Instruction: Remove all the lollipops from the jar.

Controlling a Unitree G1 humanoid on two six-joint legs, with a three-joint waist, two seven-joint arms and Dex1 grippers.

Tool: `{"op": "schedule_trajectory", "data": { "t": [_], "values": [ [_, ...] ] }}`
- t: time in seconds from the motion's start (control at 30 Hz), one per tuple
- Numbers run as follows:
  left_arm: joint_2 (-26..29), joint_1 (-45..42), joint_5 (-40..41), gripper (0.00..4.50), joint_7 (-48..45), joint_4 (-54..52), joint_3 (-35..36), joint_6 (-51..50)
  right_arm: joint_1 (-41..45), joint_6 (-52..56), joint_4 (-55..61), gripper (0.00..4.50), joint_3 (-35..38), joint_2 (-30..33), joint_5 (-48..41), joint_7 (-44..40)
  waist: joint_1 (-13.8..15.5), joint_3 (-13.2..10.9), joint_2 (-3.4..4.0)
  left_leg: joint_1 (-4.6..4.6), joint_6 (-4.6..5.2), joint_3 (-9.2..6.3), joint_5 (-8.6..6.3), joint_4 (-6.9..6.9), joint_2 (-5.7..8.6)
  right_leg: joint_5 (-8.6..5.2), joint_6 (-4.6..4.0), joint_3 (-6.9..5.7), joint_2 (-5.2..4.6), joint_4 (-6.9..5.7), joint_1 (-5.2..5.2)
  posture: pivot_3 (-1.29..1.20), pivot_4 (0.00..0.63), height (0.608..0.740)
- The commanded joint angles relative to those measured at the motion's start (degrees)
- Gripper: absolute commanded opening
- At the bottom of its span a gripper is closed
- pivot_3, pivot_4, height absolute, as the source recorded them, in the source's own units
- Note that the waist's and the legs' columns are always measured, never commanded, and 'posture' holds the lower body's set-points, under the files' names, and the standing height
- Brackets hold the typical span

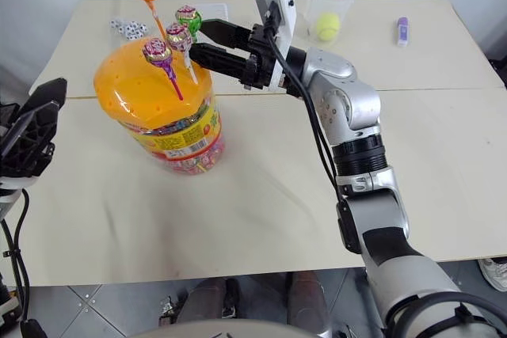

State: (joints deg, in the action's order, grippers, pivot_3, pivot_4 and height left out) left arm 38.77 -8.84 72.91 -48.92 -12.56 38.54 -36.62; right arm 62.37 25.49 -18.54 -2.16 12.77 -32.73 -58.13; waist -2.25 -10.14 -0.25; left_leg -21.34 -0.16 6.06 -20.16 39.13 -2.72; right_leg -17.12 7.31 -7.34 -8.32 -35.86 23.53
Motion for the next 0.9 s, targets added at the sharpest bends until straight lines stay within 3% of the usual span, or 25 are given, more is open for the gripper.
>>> {"op": "schedule_trajectory", "data": {
  "t": [0.03, 0.13, 0.43, 0.53, 0.67, 0.83, 0.9],
  "values": [
    [0.26, -1.33, -0.09, 4.50, -0.72, -0.26, 0.32, 1.37, 2.08, -0.68, 0.56, 1.15, 1.18, -0.59, -0.74, -1.84, 0.00, 0.00, 0.00, 0.00, 0.00, 0.00, 0.00, 0.00, 0.00, 0.00, 0.00, 0.00, 0.00, 0.00, 0.00, 0.00, 0.150, 0.740],
    [0.25, -1.81, -0.25, 4.50, -0.88, 0.14, 0.20, 1.62, 1.94, -1.63, 0.57, 0.07, 1.89, -0.86, -1.18, -3.22, 0.00, 0.00, 0.00, 0.00, 0.00, 0.00, 0.00, 0.01, 0.00, 0.00, 0.00, 0.00, 0.00, 0.00, 0.00, 0.00, 0.150, 0.740],
    [-0.44, -4.35, -1.49, 4.50, -2.23, 2.08, -0.87, 3.27, 2.08, -8.20, -4.60, 0.02, 12.42, 0.21, -6.76, -6.97, 0.38, -0.01, -0.01, 0.00, 0.00, 0.00, 0.00, 0.01, 0.01, 0.00, 0.01, -0.01, 0.00, 0.01, -0.02, 0.00, 0.150, 0.740],
    [1.33, -4.71, -2.70, 4.50, -6.66, 2.27, -2.41, 3.00, 2.24, -3.12, -3.78, 0.02, 15.75, 8.87, -7.30, -6.56, 0.71, -0.01, -0.02, -0.03, 0.00, -0.01, 0.00, 0.03, 0.02, 0.00, 0.01, -0.01, 0.00, 0.01, -0.02, 0.00, 0.150, 0.740],
    [4.33, -3.19, -4.24, 4.50, -11.66, 1.04, -4.67, 1.45, -3.06, 3.74, 0.52, 0.02, 10.72, 23.55, -1.44, -10.28, 0.68, -0.03, -0.04, -0.07, 0.03, -0.01, -0.04, -0.02, 0.03, 0.00, 0.01, -0.03, 0.00, 0.10, 0.00, 0.00, 0.150, 0.740],
    [7.83, 0.44, -5.82, 4.50, -16.85, -1.17, -5.95, -0.02, -19.47, -0.73, 4.79, 0.02, 3.72, 41.40, 9.43, -19.42, 0.57, -0.05, -0.08, -0.02, 0.02, 0.17, -0.07, -0.11, 0.00, 0.00, 0.01, 0.03, 0.02, 0.27, 0.00, 0.00, 0.150, 0.740],
    [8.15, 1.24, -5.96, 4.50, -17.09, -1.43, -5.63, -0.06, -25.43, -2.80, 5.83, 0.02, 3.48, 44.53, 11.50, -20.07, 0.63, -0.09, -0.03, 0.00, 0.02, 0.28, -0.07, -0.10, -0.01, 0.00, 0.01, 0.10, 0.01, 0.28, 0.02, 0.00, 0.150, 0.740]
  ]
}}
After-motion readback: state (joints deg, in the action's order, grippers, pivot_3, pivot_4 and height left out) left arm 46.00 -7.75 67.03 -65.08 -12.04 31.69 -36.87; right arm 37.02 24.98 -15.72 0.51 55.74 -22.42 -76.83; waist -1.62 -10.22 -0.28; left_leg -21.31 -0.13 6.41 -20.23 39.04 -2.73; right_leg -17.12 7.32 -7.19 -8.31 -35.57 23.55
